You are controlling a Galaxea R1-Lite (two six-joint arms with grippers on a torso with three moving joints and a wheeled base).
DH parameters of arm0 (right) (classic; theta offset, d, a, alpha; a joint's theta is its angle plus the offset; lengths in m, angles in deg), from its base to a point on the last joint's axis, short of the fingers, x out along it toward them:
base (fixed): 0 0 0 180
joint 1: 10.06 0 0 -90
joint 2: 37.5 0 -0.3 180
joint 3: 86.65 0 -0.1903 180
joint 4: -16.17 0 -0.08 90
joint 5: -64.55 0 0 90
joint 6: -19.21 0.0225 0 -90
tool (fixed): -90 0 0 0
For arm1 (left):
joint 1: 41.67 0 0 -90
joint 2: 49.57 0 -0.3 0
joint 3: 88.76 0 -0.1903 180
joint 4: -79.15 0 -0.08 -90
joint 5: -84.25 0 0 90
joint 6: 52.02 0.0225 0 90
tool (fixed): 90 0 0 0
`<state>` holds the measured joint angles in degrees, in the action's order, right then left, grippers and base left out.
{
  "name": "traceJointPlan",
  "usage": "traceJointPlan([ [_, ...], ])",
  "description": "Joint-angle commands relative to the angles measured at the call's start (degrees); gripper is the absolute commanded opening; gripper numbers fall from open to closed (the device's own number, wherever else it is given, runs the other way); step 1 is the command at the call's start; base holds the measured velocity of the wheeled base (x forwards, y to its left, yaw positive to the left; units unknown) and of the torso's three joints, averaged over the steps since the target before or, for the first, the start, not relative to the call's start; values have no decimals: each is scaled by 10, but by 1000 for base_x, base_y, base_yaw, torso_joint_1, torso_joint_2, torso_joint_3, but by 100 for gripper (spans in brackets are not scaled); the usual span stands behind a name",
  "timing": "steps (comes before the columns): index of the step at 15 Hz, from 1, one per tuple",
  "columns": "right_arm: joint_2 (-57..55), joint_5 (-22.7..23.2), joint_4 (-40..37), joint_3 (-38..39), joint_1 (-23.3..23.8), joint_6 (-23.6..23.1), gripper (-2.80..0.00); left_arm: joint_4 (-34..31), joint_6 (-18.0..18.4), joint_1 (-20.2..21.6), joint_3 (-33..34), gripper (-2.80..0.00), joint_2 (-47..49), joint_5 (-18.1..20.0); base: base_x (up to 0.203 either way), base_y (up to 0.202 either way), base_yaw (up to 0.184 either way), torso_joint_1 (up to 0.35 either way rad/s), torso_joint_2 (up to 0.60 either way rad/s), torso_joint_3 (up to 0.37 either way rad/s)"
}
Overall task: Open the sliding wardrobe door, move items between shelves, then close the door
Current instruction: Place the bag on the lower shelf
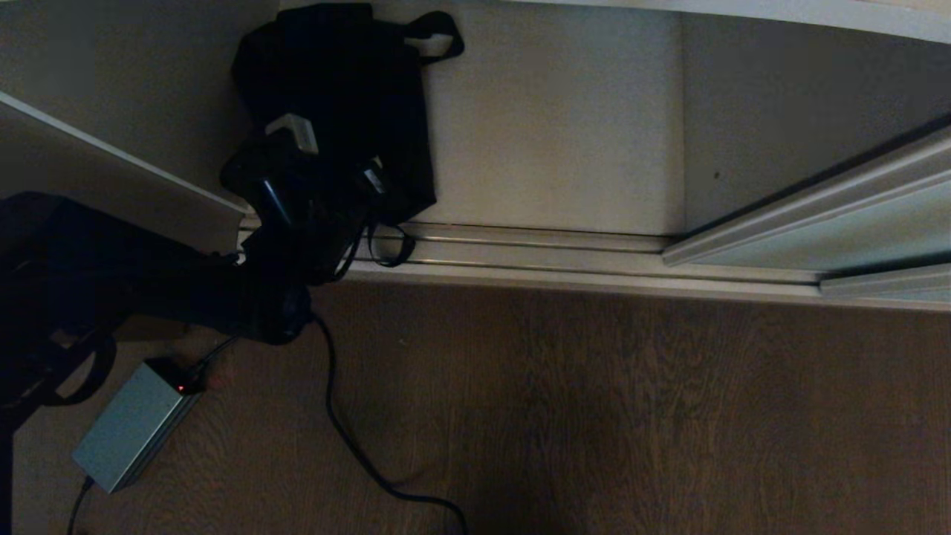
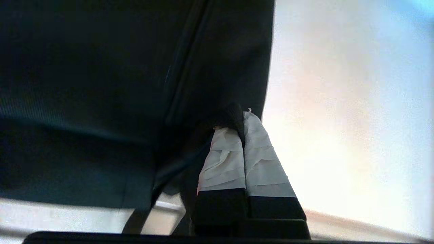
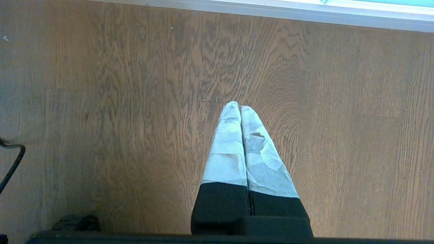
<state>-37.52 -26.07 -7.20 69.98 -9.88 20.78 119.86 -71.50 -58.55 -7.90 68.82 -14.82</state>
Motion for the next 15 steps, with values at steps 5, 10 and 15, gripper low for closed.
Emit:
traceJointPlan([
  [5, 2, 0, 0, 1, 0, 0, -280, 33, -1, 4, -46, -280, 4, -2, 0, 0, 0, 0, 0, 0],
  [10, 2, 0, 0, 0, 0, 0, -280, 51, -1, 11, -105, -280, 53, -2, 0, 0, 0, 0, 0, 0],
  [15, 2, 0, 0, 0, 0, 0, -280, 152, 5, 24, -173, -280, 116, -3, 0, 0, 0, 0, 0, 0],
])
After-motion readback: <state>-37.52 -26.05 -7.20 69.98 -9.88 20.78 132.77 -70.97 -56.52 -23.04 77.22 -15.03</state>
